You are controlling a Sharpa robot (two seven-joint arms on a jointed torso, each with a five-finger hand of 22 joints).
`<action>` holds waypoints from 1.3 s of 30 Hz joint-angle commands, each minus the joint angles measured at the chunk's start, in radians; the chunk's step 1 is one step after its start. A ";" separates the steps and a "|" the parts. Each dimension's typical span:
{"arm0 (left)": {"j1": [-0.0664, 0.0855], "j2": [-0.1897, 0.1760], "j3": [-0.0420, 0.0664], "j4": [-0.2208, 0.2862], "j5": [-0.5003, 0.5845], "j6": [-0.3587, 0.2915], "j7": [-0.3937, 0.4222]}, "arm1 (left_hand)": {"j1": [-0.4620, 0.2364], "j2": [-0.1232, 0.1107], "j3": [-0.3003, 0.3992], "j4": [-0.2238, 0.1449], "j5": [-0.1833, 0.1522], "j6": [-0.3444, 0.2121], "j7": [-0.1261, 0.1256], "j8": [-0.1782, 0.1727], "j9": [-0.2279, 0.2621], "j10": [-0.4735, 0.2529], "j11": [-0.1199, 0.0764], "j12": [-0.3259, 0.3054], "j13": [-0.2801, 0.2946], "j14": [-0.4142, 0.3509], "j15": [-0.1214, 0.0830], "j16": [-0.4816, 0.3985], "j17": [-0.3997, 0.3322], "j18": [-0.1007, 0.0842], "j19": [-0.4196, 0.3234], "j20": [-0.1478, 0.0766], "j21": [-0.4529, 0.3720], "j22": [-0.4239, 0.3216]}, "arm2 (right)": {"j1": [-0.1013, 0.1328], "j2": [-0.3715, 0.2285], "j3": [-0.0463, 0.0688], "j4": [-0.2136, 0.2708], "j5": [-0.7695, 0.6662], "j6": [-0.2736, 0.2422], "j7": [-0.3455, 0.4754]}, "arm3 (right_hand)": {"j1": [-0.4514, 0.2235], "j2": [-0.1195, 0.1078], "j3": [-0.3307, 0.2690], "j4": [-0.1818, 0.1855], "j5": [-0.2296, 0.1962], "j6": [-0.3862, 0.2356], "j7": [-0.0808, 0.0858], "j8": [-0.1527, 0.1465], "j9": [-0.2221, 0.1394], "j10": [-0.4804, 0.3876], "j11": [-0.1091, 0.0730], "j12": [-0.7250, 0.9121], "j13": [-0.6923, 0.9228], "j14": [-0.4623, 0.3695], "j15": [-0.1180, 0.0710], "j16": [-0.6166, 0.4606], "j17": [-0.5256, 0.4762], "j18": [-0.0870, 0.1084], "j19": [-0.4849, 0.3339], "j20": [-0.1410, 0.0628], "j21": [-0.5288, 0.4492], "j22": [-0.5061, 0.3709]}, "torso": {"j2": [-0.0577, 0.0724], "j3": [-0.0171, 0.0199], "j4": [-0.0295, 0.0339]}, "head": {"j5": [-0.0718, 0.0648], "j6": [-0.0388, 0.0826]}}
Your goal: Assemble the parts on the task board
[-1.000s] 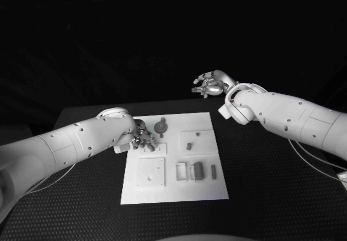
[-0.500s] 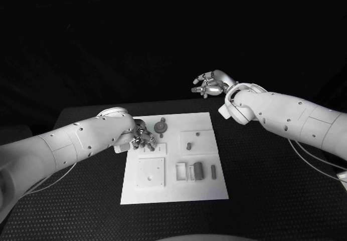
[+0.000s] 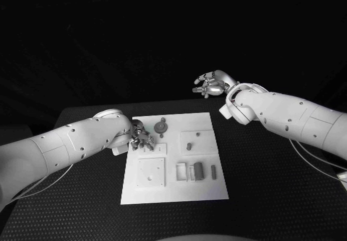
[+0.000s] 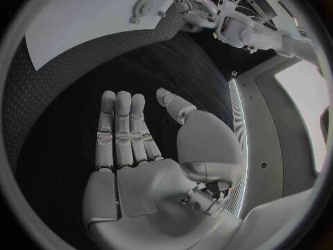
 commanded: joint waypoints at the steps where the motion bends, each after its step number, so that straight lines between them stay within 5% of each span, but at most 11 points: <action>1: 0.000 -0.029 0.001 0.047 0.010 -0.140 0.031 | 0.070 0.068 0.039 -0.034 -0.003 0.011 0.005 0.004 0.000 0.004 -0.003 -0.003 -0.001 -0.002 0.004 0.000 -0.001 -0.009 -0.004 0.000 0.002 0.023 | 0.000 -0.003 0.000 0.001 -0.002 0.014 0.004 | -0.008 0.001 0.001 0.008 -0.004 0.046 0.041 0.006 -0.002 -0.112 0.038 0.005 -0.002 0.007 0.003 -0.006 0.002 0.013 0.008 0.000 -0.006 0.002 | 0.000 -0.0007 0.0003 | 0.000 0.001; 8: 0.001 -0.111 0.001 0.175 0.011 -0.332 0.063 | 0.069 0.060 0.040 -0.036 -0.004 0.018 0.002 0.007 -0.001 0.009 -0.005 -0.002 -0.002 0.002 0.002 0.001 -0.001 -0.008 0.000 0.000 0.005 0.023 | 0.000 -0.013 0.000 0.003 -0.002 0.012 0.003 | -0.008 0.001 0.000 0.008 -0.004 0.046 0.041 0.007 -0.002 -0.113 0.038 0.006 -0.002 0.007 0.003 -0.006 0.002 0.013 0.008 0.000 -0.007 0.002 | 0.000 -0.0007 0.0013 | 0.000 0.000; 14: -0.001 -0.140 -0.007 0.225 -0.024 -0.441 0.085 | 0.070 0.056 0.042 -0.036 -0.009 0.021 0.001 0.008 -0.002 0.010 -0.007 -0.003 -0.003 0.004 0.001 0.001 -0.001 -0.007 0.003 -0.001 0.006 0.022 | -0.001 -0.016 0.000 0.005 -0.002 0.012 0.003 | -0.009 0.001 0.000 0.009 -0.004 0.046 0.041 0.007 -0.002 -0.113 0.038 0.006 -0.003 0.007 0.003 -0.007 0.003 0.013 0.008 0.000 -0.007 0.002 | 0.000 -0.0010 0.0006 | 0.002 0.001; 21: -0.012 -0.163 -0.037 0.272 -0.071 -0.566 0.118 | 0.070 0.046 0.045 -0.034 -0.005 0.027 -0.002 0.009 -0.003 0.013 -0.009 -0.005 -0.006 0.009 -0.002 -0.001 -0.003 -0.006 0.007 -0.002 0.007 0.022 | -0.001 -0.020 0.000 0.007 -0.002 0.010 0.003 | -0.009 0.001 0.000 0.009 -0.004 0.046 0.041 0.007 -0.002 -0.113 0.038 0.007 -0.003 0.008 0.003 -0.007 0.003 0.013 0.009 0.000 -0.007 0.003 | 0.000 -0.0008 0.0005 | 0.005 -0.001; 24: -0.013 -0.168 -0.061 0.287 -0.083 -0.608 0.127 | 0.070 0.042 0.046 -0.033 -0.002 0.030 -0.003 0.010 -0.004 0.015 -0.010 -0.005 -0.007 0.011 -0.003 -0.001 -0.003 -0.006 0.008 -0.003 0.007 0.021 | -0.001 -0.020 0.000 0.008 -0.002 0.009 0.004 | -0.009 0.001 0.000 0.009 -0.004 0.046 0.041 0.007 -0.002 -0.113 0.038 0.007 -0.004 0.008 0.003 -0.007 0.004 0.013 0.009 0.000 -0.007 0.003 | 0.000 -0.0004 -0.0003 | 0.007 0.000; 34: -0.068 -0.178 -0.062 0.305 -0.110 -0.791 0.162 | 0.076 0.031 0.052 -0.031 -0.001 0.042 -0.008 0.011 -0.008 0.035 -0.016 -0.009 -0.013 0.031 -0.006 -0.002 -0.006 -0.004 0.023 -0.007 0.011 0.021 | -0.001 -0.027 0.000 0.008 -0.001 0.006 0.002 | -0.008 -0.001 0.000 0.009 -0.004 0.045 0.041 0.007 -0.003 -0.113 0.038 0.007 -0.005 0.008 0.003 -0.008 0.005 0.013 0.009 0.000 -0.008 0.003 | 0.000 0.0011 0.0003 | 0.008 -0.006; 39: -0.093 -0.174 -0.062 0.313 -0.119 -0.815 0.156 | 0.079 0.026 0.055 -0.032 0.005 0.046 -0.010 0.011 -0.010 0.042 -0.017 -0.012 -0.017 0.039 -0.006 -0.004 -0.008 -0.003 0.028 -0.007 0.012 0.020 | -0.001 -0.027 0.000 0.009 -0.001 0.006 0.002 | -0.008 -0.001 0.000 0.009 -0.004 0.045 0.041 0.007 -0.003 -0.114 0.038 0.007 -0.005 0.008 0.003 -0.009 0.005 0.013 0.009 0.000 -0.008 0.003 | 0.001 0.0010 -0.0009 | 0.007 -0.008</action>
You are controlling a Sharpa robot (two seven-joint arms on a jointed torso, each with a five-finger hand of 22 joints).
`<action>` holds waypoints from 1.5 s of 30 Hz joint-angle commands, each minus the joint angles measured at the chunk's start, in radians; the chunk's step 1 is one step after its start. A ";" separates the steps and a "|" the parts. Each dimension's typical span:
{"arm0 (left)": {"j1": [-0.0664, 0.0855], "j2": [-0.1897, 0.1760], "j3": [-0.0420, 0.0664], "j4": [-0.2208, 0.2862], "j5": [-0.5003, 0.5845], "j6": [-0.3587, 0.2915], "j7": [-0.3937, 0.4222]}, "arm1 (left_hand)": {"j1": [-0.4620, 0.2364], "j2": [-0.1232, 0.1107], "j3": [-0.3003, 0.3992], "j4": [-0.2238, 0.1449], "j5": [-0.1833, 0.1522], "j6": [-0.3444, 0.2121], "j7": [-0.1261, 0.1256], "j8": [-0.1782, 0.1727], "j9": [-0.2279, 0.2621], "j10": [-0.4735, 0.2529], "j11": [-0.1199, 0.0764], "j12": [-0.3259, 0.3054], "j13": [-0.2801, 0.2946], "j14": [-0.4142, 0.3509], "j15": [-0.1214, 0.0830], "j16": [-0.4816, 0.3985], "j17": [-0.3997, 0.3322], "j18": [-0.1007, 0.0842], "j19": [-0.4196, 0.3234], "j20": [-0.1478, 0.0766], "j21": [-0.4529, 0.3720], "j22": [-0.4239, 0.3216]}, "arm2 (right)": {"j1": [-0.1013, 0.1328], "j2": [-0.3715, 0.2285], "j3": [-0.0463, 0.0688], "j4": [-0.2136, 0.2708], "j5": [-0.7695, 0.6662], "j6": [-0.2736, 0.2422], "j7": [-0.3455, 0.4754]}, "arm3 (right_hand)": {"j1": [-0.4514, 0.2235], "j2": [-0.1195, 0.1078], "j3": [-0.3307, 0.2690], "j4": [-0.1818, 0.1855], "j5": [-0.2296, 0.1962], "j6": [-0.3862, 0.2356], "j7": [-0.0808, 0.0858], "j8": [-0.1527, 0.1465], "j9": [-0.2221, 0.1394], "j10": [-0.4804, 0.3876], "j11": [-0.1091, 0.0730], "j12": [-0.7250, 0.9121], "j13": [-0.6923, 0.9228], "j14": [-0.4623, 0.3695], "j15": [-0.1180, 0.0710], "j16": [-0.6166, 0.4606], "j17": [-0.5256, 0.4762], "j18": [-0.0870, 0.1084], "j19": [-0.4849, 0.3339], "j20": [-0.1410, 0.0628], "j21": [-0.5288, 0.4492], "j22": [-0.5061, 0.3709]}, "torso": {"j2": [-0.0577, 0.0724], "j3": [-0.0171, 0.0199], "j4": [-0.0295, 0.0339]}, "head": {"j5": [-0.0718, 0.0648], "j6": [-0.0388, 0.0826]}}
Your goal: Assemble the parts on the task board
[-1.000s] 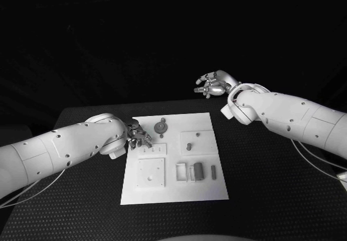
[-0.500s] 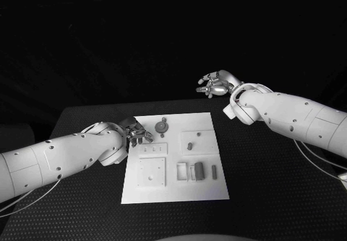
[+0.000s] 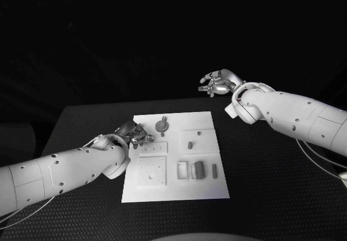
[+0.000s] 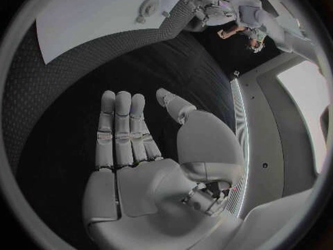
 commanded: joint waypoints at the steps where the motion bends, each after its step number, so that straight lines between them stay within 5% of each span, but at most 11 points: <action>1: -0.011 0.005 0.001 0.006 -0.028 -0.085 0.023 | 0.059 0.045 0.040 -0.033 0.010 0.009 0.002 0.004 0.001 0.008 0.002 -0.004 -0.001 0.012 -0.002 -0.004 -0.001 -0.002 0.009 0.000 0.004 0.020 | 0.000 0.000 0.000 0.002 -0.001 0.006 0.003 | -0.008 -0.001 0.000 0.004 -0.004 0.047 0.039 0.002 -0.001 -0.114 0.038 0.003 -0.001 0.004 -0.001 -0.005 0.001 0.013 0.009 0.000 -0.004 0.002 | 0.000 0.0003 -0.0009 | -0.002 -0.002; 14: -0.049 0.022 0.001 -0.014 -0.028 -0.089 0.021 | 0.056 0.033 0.038 -0.032 0.012 0.013 0.001 0.004 -0.001 0.013 0.001 -0.007 -0.004 0.016 -0.003 -0.006 -0.003 -0.002 0.013 -0.001 0.004 0.019 | 0.000 -0.001 0.000 0.004 -0.001 0.006 0.003 | -0.009 -0.001 0.000 0.006 -0.004 0.046 0.040 0.002 -0.002 -0.114 0.038 0.004 -0.003 0.004 -0.001 -0.006 0.003 0.013 0.009 0.000 -0.005 0.002 | 0.000 0.0001 -0.0010 | -0.003 -0.005; 45: -0.064 0.046 0.001 -0.042 -0.118 -0.042 -0.008 | 0.075 -0.008 0.034 -0.034 -0.011 0.039 -0.010 0.018 0.000 0.031 -0.009 0.001 0.000 0.032 -0.012 0.000 0.000 0.000 0.032 -0.007 0.009 0.021 | 0.000 -0.001 0.000 0.004 0.002 0.008 0.004 | -0.013 0.000 0.000 0.011 -0.004 0.046 0.040 0.003 -0.003 -0.115 0.038 0.006 -0.005 0.005 -0.001 -0.009 0.006 0.013 0.009 0.001 -0.007 0.003 | 0.000 -0.0001 -0.0007 | -0.008 -0.006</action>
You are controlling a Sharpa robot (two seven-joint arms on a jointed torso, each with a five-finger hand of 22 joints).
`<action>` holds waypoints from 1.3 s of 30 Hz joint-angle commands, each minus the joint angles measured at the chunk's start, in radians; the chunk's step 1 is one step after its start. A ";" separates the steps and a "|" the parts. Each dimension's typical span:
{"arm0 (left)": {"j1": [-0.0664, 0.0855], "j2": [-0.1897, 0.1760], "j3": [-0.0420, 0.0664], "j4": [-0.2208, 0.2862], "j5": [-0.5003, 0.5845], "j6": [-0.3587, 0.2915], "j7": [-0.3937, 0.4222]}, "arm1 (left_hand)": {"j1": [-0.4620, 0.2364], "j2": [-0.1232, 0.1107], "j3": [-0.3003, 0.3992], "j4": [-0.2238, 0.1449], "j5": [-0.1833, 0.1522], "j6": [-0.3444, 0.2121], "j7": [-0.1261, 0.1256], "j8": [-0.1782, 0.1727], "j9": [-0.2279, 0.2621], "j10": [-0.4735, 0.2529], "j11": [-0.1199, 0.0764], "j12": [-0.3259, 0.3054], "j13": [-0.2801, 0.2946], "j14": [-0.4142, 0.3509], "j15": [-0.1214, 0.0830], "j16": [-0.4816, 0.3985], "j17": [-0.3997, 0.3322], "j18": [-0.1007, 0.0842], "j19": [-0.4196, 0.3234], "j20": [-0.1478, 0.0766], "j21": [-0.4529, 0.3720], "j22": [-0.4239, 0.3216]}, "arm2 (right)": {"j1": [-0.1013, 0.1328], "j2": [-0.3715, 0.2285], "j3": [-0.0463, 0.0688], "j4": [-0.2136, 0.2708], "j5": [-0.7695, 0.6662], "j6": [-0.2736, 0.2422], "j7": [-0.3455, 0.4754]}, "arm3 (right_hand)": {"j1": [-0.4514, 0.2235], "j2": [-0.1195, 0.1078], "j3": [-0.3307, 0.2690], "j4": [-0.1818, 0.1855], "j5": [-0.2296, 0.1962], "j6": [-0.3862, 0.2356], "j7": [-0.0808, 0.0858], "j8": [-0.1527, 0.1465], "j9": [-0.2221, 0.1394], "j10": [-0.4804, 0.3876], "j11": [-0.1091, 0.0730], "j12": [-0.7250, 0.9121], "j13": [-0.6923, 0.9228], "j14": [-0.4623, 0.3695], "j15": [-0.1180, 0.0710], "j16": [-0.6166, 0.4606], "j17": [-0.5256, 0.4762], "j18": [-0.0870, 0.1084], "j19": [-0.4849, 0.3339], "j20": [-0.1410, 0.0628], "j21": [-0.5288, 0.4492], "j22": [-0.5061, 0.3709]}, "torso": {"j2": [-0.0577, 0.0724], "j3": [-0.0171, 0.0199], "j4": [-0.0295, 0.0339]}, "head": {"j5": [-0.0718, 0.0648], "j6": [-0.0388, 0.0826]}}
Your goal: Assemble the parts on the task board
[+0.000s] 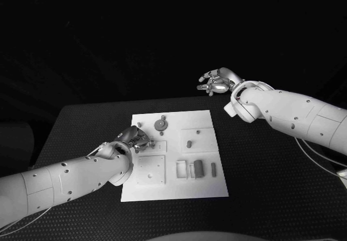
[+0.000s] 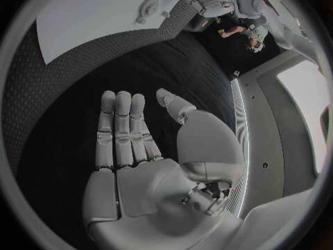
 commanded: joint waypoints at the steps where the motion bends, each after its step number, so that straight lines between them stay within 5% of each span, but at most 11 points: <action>1: 0.000 0.002 0.001 0.002 -0.047 0.030 -0.009 | 0.041 0.025 0.036 -0.033 -0.003 0.009 -0.001 0.011 0.003 0.008 0.000 0.007 0.002 0.007 -0.010 0.005 0.002 0.000 0.009 -0.001 0.002 0.021 | 0.000 0.000 0.000 0.001 0.001 0.008 0.005 | -0.013 0.000 0.000 0.006 -0.004 0.048 0.038 0.003 -0.001 -0.115 0.038 0.006 -0.001 0.005 0.000 -0.005 0.001 0.013 0.009 0.001 -0.007 0.001 | 0.000 0.0005 -0.0002 | -0.001 0.000; 25: -0.001 0.004 0.001 0.013 -0.127 0.165 -0.056 | 0.052 0.010 0.032 -0.030 -0.010 0.019 -0.005 0.016 0.003 0.015 -0.004 0.015 0.008 0.014 -0.011 0.012 0.005 0.000 0.017 -0.004 0.009 0.023 | -0.001 -0.002 0.000 0.001 0.002 0.008 0.006 | -0.016 0.002 0.000 0.011 -0.004 0.048 0.038 0.004 -0.002 -0.116 0.038 0.008 -0.003 0.005 0.000 -0.007 0.004 0.013 0.010 0.001 -0.008 0.002 | 0.000 0.0001 -0.0003 | -0.004 0.001; 39: -0.001 0.005 0.001 0.007 -0.126 0.129 -0.047 | 0.048 0.028 0.028 -0.025 -0.009 0.029 -0.009 0.021 0.001 0.021 -0.008 0.023 0.013 0.021 -0.013 0.018 0.007 0.000 0.022 -0.006 0.016 0.024 | -0.004 -0.002 0.000 0.000 0.004 0.008 0.007 | -0.017 0.002 0.000 0.013 -0.004 0.048 0.038 0.004 -0.002 -0.116 0.038 0.008 -0.004 0.006 -0.001 -0.008 0.005 0.013 0.010 0.000 -0.009 0.002 | 0.000 0.0001 0.0000 | -0.002 0.001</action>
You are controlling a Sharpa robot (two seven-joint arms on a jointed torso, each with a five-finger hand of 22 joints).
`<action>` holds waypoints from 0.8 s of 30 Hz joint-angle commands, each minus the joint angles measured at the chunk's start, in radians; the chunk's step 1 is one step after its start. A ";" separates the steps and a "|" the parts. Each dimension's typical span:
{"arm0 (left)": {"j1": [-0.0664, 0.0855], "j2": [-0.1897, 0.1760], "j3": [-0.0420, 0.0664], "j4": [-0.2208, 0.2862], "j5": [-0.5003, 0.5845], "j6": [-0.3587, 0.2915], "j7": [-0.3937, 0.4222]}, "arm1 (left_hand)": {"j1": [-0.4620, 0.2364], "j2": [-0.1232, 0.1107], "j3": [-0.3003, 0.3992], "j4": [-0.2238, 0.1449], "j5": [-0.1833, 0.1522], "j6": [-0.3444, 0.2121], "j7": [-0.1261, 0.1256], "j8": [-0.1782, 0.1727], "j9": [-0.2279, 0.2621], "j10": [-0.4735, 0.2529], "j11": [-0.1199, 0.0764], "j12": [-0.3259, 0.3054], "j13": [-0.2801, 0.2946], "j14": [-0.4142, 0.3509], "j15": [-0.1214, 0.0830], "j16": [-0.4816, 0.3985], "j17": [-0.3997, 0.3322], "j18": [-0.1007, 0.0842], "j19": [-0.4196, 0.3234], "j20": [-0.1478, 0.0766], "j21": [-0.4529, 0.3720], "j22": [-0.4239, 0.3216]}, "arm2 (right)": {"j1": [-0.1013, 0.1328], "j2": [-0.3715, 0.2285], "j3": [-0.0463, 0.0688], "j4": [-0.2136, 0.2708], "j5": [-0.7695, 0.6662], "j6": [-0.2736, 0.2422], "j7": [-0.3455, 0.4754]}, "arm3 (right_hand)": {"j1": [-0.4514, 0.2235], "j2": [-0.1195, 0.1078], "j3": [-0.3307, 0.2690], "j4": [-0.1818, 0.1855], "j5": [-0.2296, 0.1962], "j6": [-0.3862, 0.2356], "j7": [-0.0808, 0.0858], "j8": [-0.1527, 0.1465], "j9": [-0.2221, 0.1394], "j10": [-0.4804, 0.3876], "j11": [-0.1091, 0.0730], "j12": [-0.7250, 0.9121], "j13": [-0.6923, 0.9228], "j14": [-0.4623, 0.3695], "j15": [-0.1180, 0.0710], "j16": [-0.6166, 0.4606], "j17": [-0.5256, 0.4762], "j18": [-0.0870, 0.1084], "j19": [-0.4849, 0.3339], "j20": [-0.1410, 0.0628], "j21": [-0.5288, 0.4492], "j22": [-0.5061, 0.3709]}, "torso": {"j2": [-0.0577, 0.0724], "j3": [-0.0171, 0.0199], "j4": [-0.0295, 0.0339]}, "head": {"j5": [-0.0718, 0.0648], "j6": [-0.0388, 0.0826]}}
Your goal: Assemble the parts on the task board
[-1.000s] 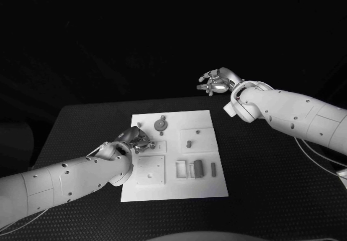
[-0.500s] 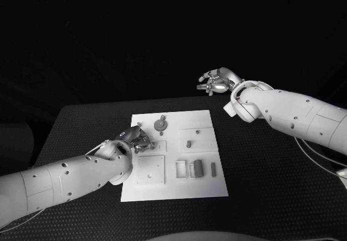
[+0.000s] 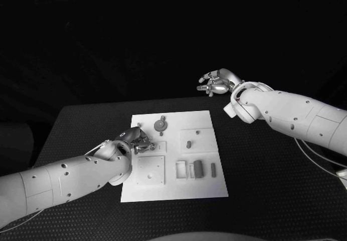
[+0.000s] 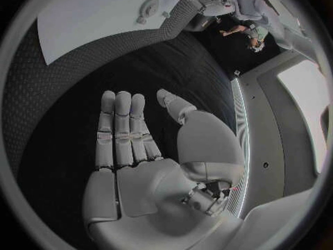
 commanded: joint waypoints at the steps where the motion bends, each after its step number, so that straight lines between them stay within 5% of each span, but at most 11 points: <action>1: -0.008 0.006 -0.006 0.000 -0.002 0.024 0.001 | 0.031 0.046 0.028 -0.024 0.000 0.014 -0.002 0.016 0.001 0.010 -0.003 0.006 0.003 0.009 -0.012 0.007 0.002 0.001 0.006 -0.005 0.006 0.023 | -0.001 0.001 0.000 0.001 0.001 0.008 0.007 | -0.007 0.000 0.000 0.007 -0.004 0.046 0.040 0.004 -0.001 -0.116 0.038 0.005 -0.001 0.006 0.000 -0.004 0.002 0.013 0.010 0.000 -0.005 0.002 | 0.000 0.0006 0.0002 | 0.001 0.000; 11: -0.008 0.006 -0.006 -0.005 -0.002 0.001 -0.002 | -0.003 0.089 0.023 -0.018 0.001 0.027 -0.007 0.020 -0.005 0.013 -0.008 0.016 0.012 0.012 -0.014 0.018 0.008 0.001 0.006 -0.007 0.018 0.024 | -0.001 0.001 0.000 0.001 0.001 0.008 0.007 | -0.008 0.000 0.000 0.008 -0.004 0.046 0.040 0.004 -0.002 -0.116 0.038 0.005 -0.002 0.006 0.000 -0.005 0.003 0.013 0.010 0.000 -0.005 0.002 | 0.000 0.0009 0.0001 | 0.002 0.000; 24: -0.008 0.007 -0.006 -0.005 -0.021 0.000 -0.028 | -0.028 0.114 0.033 -0.034 -0.009 0.033 -0.011 0.023 -0.009 0.013 -0.013 0.023 0.019 0.015 -0.018 0.027 0.012 0.003 0.007 -0.011 0.031 0.024 | -0.001 0.001 0.000 0.000 0.001 0.009 0.006 | -0.008 0.000 0.000 0.009 -0.004 0.046 0.040 0.005 -0.002 -0.116 0.038 0.006 -0.003 0.006 -0.001 -0.006 0.004 0.013 0.010 0.000 -0.006 0.003 | 0.000 0.0004 0.0004 | 0.001 -0.003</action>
